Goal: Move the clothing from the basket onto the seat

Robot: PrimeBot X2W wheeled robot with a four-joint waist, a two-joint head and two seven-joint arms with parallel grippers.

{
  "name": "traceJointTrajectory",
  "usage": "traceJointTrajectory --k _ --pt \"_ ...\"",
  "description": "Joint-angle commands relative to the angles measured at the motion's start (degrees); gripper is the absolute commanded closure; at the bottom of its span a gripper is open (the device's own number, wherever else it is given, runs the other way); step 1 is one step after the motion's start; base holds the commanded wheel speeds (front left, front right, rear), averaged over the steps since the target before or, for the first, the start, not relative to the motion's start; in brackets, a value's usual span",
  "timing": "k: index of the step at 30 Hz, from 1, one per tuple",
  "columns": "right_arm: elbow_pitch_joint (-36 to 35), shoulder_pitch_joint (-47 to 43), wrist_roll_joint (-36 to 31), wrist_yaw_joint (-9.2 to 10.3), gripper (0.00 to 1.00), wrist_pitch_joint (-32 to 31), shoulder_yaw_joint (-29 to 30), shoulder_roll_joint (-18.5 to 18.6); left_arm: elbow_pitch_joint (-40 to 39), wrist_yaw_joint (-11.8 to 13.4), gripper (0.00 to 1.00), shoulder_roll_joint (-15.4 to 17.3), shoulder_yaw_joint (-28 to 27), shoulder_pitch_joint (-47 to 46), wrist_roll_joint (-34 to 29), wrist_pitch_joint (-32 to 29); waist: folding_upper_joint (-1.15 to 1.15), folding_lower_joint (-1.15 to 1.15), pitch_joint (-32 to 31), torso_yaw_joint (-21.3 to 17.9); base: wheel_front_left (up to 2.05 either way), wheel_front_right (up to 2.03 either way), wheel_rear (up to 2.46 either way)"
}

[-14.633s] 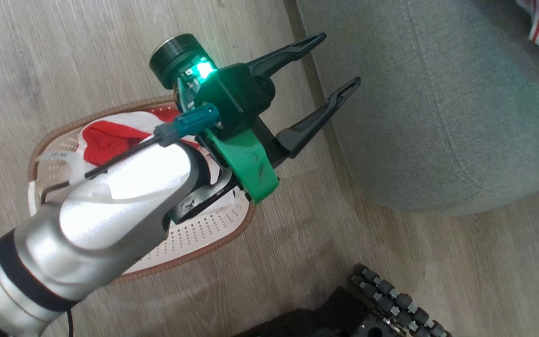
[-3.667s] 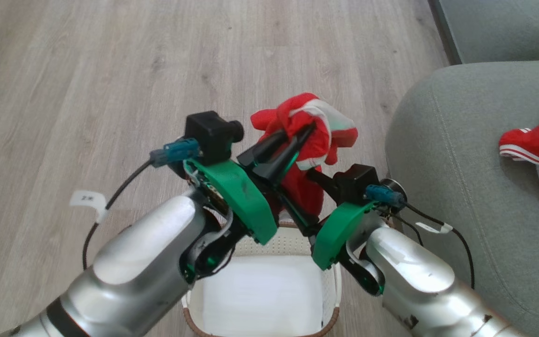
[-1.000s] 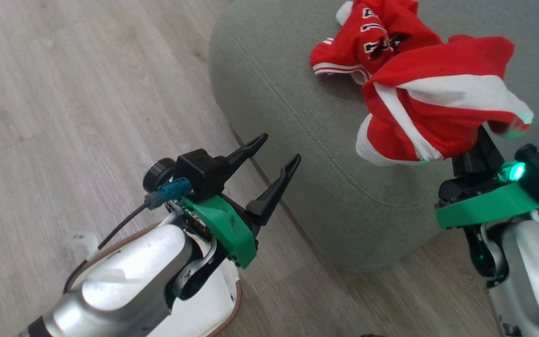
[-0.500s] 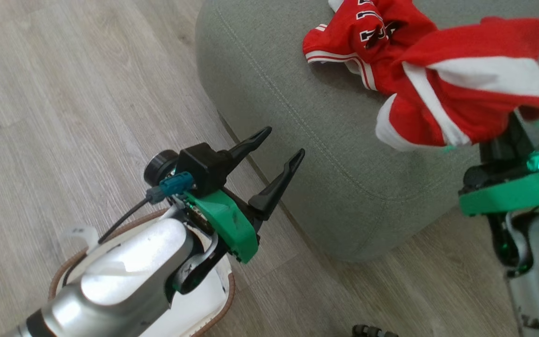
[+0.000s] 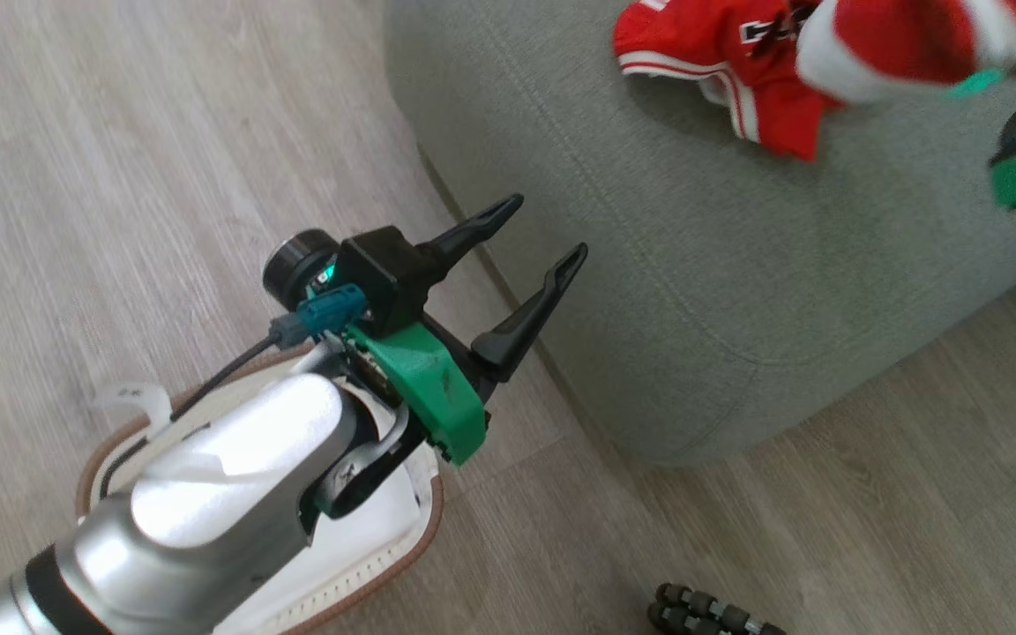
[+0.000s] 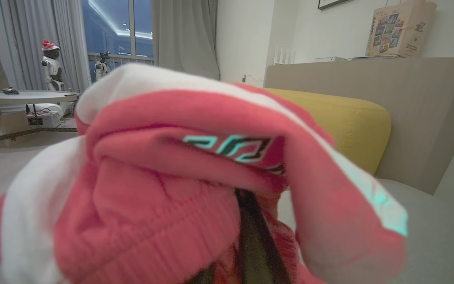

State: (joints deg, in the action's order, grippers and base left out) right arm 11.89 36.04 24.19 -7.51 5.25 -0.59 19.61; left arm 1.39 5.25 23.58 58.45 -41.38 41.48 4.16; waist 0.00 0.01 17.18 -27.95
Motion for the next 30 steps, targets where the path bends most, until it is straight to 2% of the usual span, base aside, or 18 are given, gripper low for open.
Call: traceJointTrajectory --k 1,11,20,24,30 --pt "-1.19 1.88 0.48 0.02 1.0 -0.2 -0.21 1.58 -2.12 -0.23 0.0 1.45 -2.27 -3.05 -0.52 -0.15 0.0 -0.01 1.3 1.02 0.0 0.0 0.0" --pt "14.88 13.78 1.48 0.02 1.0 -0.4 2.04 7.43 -3.95 -0.94 0.0 2.0 -2.0 -7.04 -1.48 -2.94 0.0 -0.01 8.06 5.18 0.0 0.0 0.0" --pt "28.81 21.28 -1.51 0.02 1.0 -3.09 2.36 10.14 -5.72 -1.8 0.0 3.15 -1.49 -10.42 -2.85 -5.33 0.0 -0.01 14.53 9.05 0.0 0.0 0.0" --pt "34.81 23.86 -3.23 0.02 1.0 -6.9 2.1 11.27 -6.1 -2.33 0.0 3.34 -1.07 -11.36 -3.44 -5.68 0.0 -0.01 15.93 10.66 0.0 0.0 0.0" --pt "40.4 26.94 -3.52 0.02 1.0 -17.5 -0.86 11.62 -6.42 -2.08 0.0 3.41 -1.3 -11.9 -3.46 -5.68 0.0 -0.01 17.13 11.86 0.0 0.0 0.0"
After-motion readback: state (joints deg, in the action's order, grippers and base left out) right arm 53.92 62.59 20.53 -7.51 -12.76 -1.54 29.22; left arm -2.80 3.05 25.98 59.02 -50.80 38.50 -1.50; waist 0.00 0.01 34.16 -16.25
